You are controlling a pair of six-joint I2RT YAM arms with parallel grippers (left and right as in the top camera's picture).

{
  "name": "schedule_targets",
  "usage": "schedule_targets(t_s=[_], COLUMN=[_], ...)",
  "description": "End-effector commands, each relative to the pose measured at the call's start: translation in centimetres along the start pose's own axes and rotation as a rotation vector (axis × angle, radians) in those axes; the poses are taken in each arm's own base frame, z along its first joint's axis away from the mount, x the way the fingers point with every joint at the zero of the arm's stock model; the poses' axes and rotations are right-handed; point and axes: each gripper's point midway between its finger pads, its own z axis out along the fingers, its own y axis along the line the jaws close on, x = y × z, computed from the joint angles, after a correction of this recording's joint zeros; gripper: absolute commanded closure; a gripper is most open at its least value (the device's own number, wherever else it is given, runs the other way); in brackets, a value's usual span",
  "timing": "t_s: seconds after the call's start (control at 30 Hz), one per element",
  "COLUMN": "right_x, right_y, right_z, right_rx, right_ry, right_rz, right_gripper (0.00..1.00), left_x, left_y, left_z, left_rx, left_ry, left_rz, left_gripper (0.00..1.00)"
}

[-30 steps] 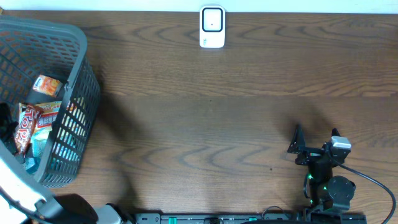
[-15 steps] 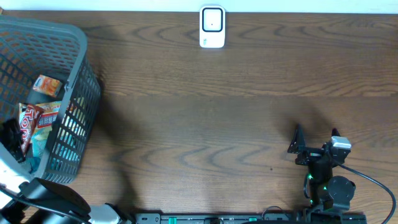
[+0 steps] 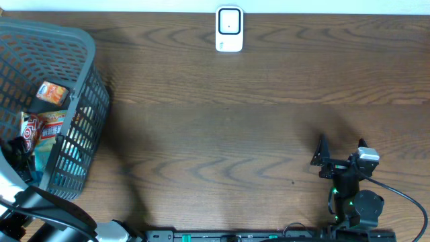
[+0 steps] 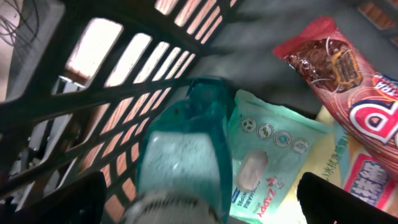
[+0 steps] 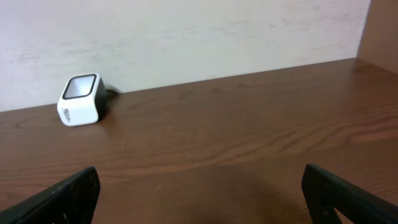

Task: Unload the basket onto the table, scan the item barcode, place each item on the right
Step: 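Reach the left gripper into the basket and grasp the teal bottle, then carry the teal bottle to the scanner and set it on the table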

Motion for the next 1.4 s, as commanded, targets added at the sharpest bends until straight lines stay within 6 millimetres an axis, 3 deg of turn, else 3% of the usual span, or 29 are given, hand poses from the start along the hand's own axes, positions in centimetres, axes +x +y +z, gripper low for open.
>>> schedule_targets(t_s=[0.0, 0.13, 0.4, 0.67, 0.9, 1.1, 1.37], right_x=[0.0, 0.0, 0.0, 0.0, 0.0, 0.0, 0.0], right_y=[-0.1, -0.1, -0.1, -0.1, -0.1, -0.1, -0.1], right_z=[0.0, 0.0, 0.0, 0.0, 0.0, 0.0, 0.0], right_rx=[0.003, 0.003, 0.003, 0.003, 0.003, 0.003, 0.003], right_ry=[0.000, 0.000, 0.000, 0.000, 0.000, 0.000, 0.000], right_rz=[-0.007, -0.007, -0.007, -0.007, -0.007, -0.007, -0.007], right_gripper=[0.01, 0.01, 0.01, 0.01, 0.01, 0.01, 0.01], left_x=[-0.3, -0.5, -1.1, -1.1, -1.6, -1.8, -1.4], left_y=[1.0, 1.4, 1.7, 0.0, -3.8, -5.9, -5.9], left_z=[0.8, 1.4, 1.5, 0.1, -5.3, -12.6, -22.6], left_rx=[-0.032, -0.052, -0.072, 0.007, 0.229, 0.482, 0.827], left_ry=[-0.016, -0.038, -0.071, -0.046, -0.041, -0.065, -0.138], left_rz=[0.014, 0.021, 0.073, 0.154, 0.203, 0.192, 0.201], left_gripper=[0.02, 0.02, 0.42, 0.56, 0.59, 0.59, 0.59])
